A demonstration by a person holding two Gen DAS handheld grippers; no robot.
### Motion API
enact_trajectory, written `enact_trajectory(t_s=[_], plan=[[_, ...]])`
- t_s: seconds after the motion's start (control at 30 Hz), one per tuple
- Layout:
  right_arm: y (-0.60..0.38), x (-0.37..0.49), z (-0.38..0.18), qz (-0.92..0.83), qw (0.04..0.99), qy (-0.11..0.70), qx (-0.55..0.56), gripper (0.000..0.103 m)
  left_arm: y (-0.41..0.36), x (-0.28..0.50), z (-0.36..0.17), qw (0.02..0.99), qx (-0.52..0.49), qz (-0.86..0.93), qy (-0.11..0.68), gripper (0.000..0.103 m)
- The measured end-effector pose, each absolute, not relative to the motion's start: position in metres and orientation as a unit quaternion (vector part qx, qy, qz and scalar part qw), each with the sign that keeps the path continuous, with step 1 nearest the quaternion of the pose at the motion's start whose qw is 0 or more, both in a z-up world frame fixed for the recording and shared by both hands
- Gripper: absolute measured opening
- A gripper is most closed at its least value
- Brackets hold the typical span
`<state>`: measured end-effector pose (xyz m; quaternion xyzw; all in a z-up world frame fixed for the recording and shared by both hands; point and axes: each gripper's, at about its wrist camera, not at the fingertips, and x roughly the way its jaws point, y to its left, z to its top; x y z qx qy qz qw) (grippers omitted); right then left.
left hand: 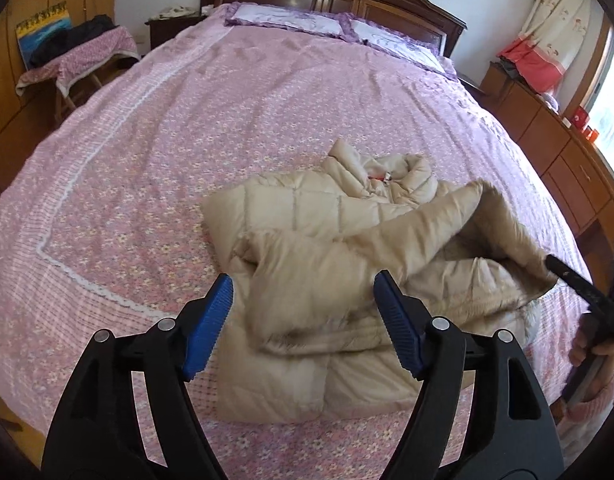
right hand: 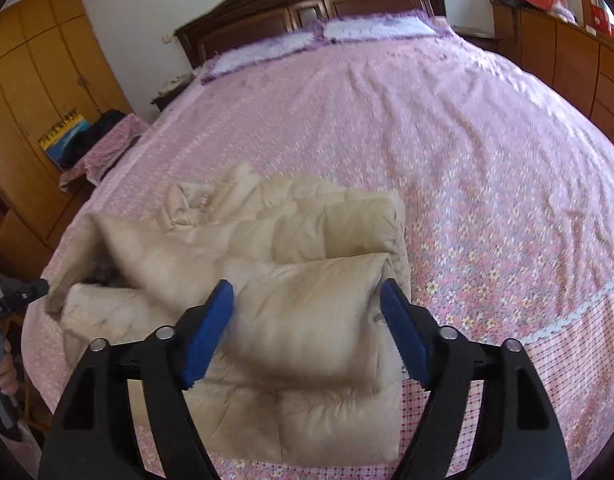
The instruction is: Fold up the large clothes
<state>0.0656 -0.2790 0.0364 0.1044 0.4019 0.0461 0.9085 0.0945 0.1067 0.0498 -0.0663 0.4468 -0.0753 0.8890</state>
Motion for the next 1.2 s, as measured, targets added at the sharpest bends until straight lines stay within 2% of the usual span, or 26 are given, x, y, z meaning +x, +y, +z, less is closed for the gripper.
enact_trajectory(t_s=[0.13, 0.33, 0.6, 0.87, 1.0, 1.2], plan=[[-0.28, 0.053, 0.051, 0.048, 0.918, 0.384, 0.082, 0.078, 0.119, 0.084, 0.051, 0.893, -0.061, -0.06, 0.442, 0.073], [-0.277, 0.031, 0.055, 0.037, 0.927, 0.372, 0.016, 0.079, 0.139, 0.067, 0.043, 0.894, -0.044, -0.033, 0.444, 0.073], [-0.289, 0.02, 0.029, 0.025, 0.918, 0.397, -0.001, 0.079, 0.153, 0.058, 0.018, 0.884, -0.017, -0.016, 0.467, 0.073], [-0.291, 0.04, -0.008, 0.027, 0.902, 0.43, -0.022, 0.079, 0.143, 0.094, -0.004, 0.877, -0.004, -0.06, 0.477, 0.073], [-0.294, 0.058, -0.015, 0.04, 0.902, 0.43, -0.003, 0.079, 0.129, 0.113, -0.001, 0.888, 0.023, -0.087, 0.451, 0.085], [-0.297, 0.085, -0.013, 0.051, 0.906, 0.418, 0.031, 0.079, 0.107, 0.142, 0.0, 0.896, 0.043, -0.113, 0.427, 0.085]])
